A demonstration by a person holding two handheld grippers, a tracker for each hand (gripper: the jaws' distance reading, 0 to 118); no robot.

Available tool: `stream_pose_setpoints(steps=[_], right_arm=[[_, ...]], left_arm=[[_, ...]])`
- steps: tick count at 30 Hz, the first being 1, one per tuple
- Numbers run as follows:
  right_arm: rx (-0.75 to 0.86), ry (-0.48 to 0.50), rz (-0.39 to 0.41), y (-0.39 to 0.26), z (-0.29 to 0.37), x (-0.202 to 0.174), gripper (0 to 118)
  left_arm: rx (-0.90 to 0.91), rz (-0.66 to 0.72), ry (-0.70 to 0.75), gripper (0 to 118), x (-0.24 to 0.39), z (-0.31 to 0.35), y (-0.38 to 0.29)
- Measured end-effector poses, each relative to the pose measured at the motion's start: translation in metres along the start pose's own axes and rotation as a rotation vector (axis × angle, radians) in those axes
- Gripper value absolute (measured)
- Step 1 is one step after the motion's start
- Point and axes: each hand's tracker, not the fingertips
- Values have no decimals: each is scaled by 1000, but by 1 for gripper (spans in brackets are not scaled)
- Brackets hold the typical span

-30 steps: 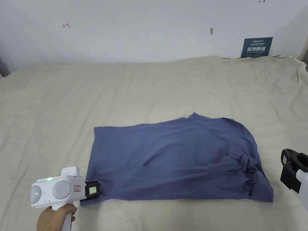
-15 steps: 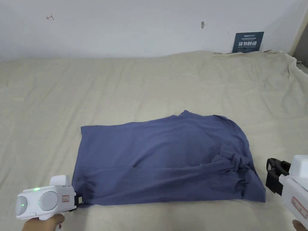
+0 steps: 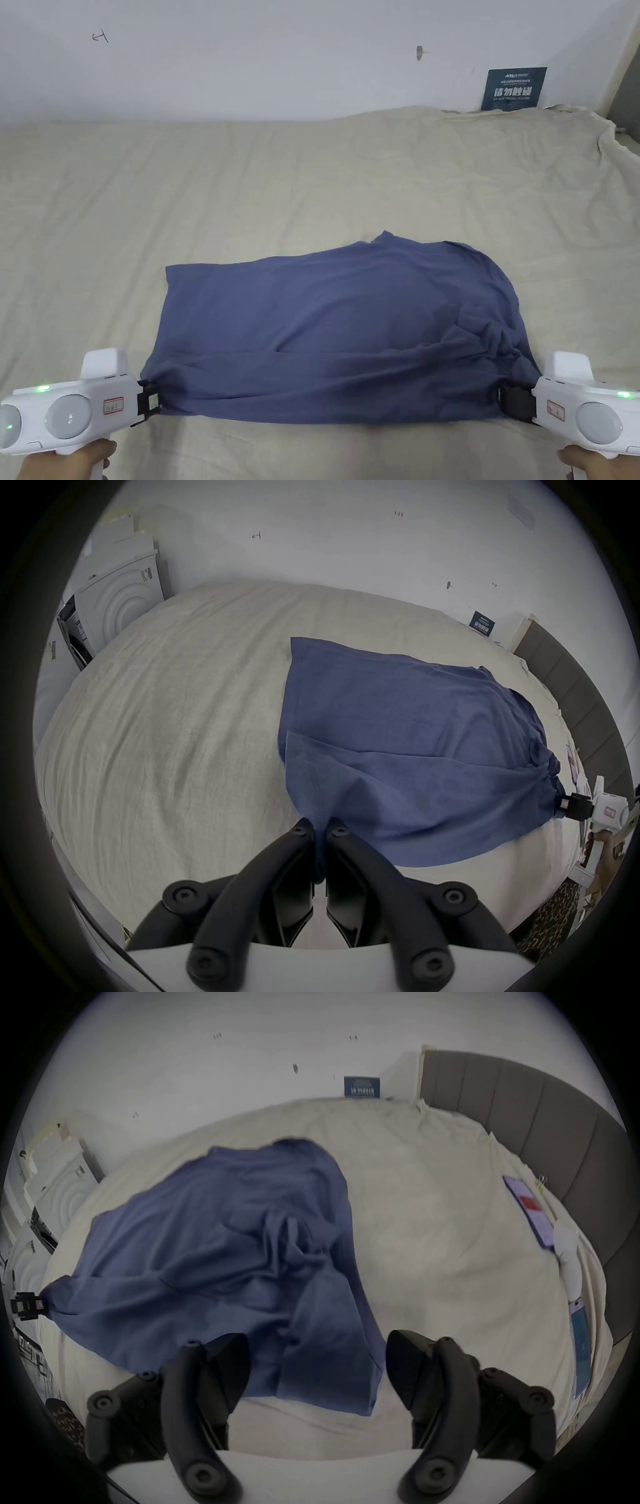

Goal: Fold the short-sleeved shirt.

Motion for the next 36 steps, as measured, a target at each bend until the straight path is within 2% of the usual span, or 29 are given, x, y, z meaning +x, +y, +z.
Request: stream_pose_setpoints(steps=[3,5,6,14,22,29,36], right_arm=[[-21,8,-8,-4,-6,2,5],[-11,66,-34,-6,-2,5,4],[-2,49,-37,-5,3,3,4],[121,105,-8,-9,76,12,3],[123,149,-9,-46,125,26,3],[14,129,-53,-93,118,31,3],[-83,47,-42,-116,76,24,3]], left_arm=[[-9,1,0,2,-1,-3,-4],[-13,7,2,2,-3,-5,-6],[-13,9,2,2,-4,-6,-8],[-6,17,-19,2,-14,14,-22],[-10,-3,-19,2,-19,54,-69],[-64,15,2,2,-28,47,-110],[-100,-25,67,2,-18,18,-124]])
